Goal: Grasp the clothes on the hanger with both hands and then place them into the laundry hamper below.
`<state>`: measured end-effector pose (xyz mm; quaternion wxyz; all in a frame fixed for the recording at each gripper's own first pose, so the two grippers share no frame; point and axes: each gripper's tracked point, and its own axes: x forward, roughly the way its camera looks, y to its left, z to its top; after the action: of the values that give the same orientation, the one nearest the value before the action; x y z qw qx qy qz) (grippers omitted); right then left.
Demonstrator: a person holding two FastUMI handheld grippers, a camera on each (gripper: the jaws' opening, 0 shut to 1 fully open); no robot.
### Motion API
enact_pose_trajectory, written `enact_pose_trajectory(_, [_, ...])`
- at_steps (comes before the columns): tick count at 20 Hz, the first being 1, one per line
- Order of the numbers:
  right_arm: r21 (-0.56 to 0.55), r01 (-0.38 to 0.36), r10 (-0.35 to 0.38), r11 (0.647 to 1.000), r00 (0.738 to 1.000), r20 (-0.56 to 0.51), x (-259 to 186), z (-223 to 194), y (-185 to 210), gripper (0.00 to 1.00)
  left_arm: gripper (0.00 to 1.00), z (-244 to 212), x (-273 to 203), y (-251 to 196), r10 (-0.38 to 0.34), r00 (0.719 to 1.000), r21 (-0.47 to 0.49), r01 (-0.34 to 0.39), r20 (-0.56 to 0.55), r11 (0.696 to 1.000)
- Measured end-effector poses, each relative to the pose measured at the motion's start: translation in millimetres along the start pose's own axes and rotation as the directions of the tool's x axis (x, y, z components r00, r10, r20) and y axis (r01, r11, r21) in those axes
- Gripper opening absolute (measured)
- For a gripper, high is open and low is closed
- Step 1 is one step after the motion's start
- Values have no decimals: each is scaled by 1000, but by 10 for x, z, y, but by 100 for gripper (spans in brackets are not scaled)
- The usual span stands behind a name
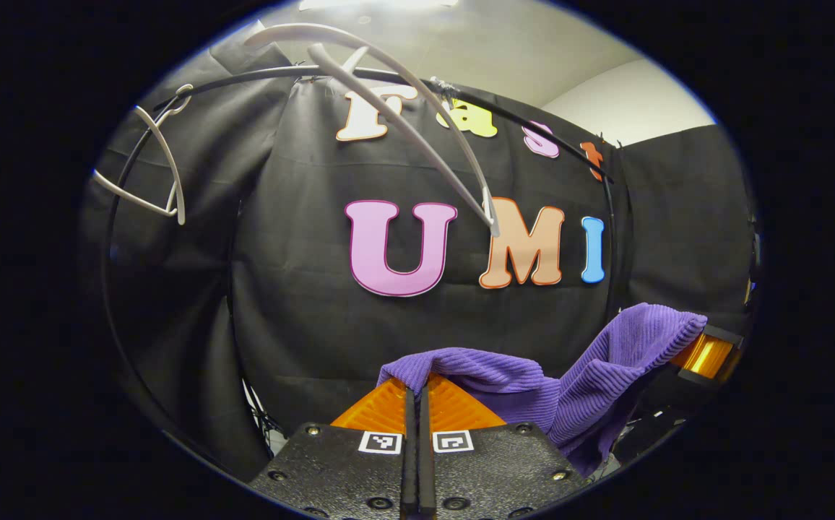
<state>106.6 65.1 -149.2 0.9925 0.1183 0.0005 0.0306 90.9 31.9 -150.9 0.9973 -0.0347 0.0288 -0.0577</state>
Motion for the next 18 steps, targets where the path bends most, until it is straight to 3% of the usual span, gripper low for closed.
enact_pose_trajectory(10, [49,32,-28,998,997,-74,114,-939,-241,3,1,-775,78,279,43,999,-14,-43,-27,999])
enact_pose_trajectory(15, [62,68,-59,996,990,-129,114,-1692,-477,3,2,-1477,120,246,2,987,-63,-12,-160,998])
enact_pose_trajectory(18, [41,81,-72,996,980,-187,89,-2135,-565,3,2,-1811,176,362,33,982,-30,-39,-184,999])
